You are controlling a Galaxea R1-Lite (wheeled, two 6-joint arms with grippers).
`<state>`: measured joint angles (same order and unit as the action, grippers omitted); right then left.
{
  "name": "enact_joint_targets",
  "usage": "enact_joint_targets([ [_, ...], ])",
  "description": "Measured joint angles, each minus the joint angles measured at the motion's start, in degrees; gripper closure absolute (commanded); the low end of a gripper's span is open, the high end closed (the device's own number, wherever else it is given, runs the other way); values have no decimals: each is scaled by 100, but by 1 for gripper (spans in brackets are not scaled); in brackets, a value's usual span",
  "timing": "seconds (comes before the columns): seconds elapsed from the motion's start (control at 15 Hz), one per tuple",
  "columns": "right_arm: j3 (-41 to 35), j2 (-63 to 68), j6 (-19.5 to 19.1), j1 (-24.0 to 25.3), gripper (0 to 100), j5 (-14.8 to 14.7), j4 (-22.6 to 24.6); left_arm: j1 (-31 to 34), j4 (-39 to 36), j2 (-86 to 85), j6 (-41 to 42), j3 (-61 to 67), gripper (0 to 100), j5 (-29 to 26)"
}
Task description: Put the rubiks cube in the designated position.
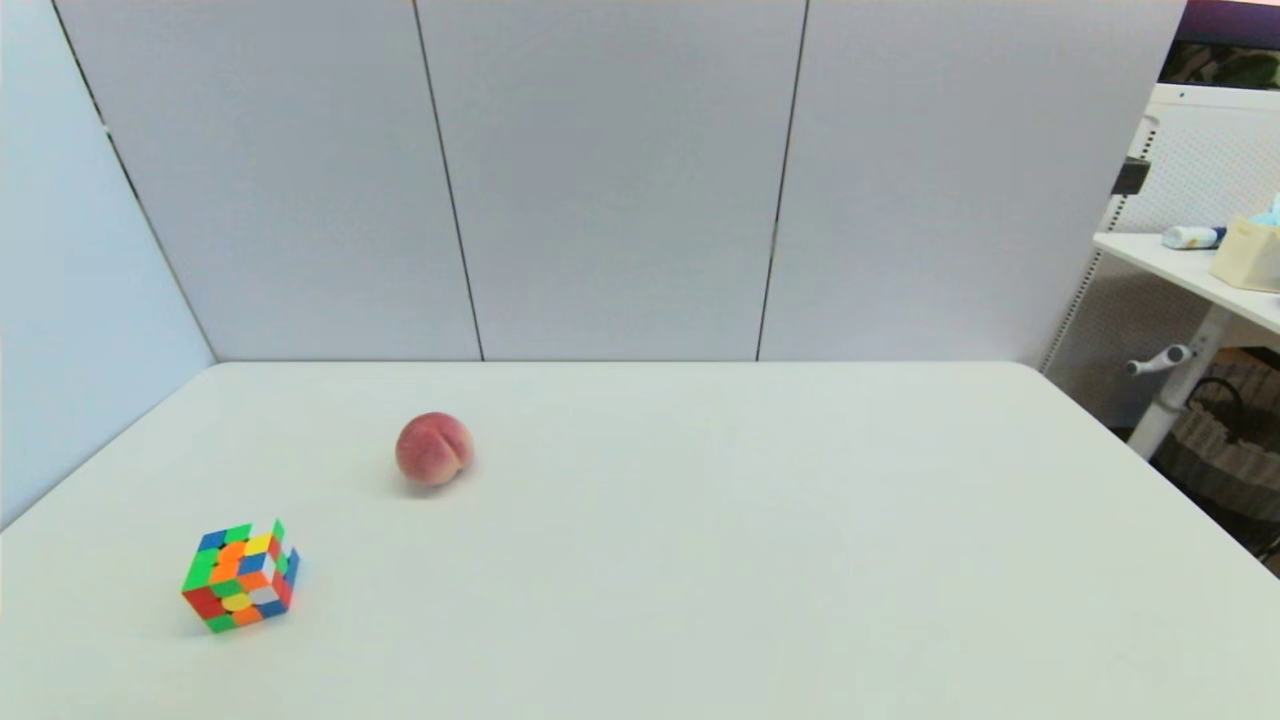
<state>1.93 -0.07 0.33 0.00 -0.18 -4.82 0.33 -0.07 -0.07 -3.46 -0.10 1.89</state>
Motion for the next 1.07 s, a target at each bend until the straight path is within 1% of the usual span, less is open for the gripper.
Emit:
enact_joint_targets([
  [0.53,0,0,-6,0,0,0,2,0,7,0,52,0,0,4],
  [0.73,0,0,-4,0,0,0,2,0,37,0,497,-1,0,-21],
  [0.93,0,0,0,0,0,0,0,0,29,2,958,-1,0,-191],
  [1.07,0,0,-4,0,0,0,2,0,29,2,1062,-1,0,-213],
])
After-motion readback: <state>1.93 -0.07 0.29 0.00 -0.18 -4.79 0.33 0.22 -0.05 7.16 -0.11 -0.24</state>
